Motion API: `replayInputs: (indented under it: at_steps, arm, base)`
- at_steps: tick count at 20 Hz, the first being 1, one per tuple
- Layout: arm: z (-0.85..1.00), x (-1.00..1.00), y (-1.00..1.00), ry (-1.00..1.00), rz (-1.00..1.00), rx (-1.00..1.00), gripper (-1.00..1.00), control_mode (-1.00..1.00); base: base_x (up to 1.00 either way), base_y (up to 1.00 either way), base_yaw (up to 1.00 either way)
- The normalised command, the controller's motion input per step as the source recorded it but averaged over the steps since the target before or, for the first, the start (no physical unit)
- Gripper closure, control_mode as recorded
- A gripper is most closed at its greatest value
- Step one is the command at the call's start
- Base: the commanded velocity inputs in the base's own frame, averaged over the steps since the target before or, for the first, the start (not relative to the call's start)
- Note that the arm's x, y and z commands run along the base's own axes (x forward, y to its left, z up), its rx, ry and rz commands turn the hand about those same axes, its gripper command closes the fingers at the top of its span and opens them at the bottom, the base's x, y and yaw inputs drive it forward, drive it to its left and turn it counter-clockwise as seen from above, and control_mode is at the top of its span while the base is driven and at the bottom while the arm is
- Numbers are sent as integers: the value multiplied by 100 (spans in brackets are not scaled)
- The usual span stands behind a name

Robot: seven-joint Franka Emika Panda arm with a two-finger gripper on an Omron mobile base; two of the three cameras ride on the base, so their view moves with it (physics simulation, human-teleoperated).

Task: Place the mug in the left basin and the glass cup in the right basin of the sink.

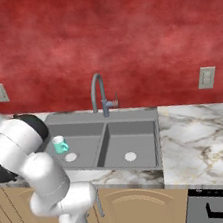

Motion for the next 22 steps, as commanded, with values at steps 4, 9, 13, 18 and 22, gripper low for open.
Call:
replayInputs:
  at_steps: [4, 9, 13, 18, 22]
  arm:
    - [1, -2, -61, 0, -11, 0, 100, -100]
    - [2, -5, -70, 0, -8, 0, 100, -100]
    - [5, -1, -67, 0, -5, 0, 100, -100]
    - [0, 0, -58, 0, -2, -1, 100, -100]
    - [0, 0, -52, 0, -1, -5, 100, -100]
  base:
    - [0, 0, 0]
    - [0, 0, 0]
    - [0, 0, 0]
    - [0, 0, 0]
    - [0, 0, 0]
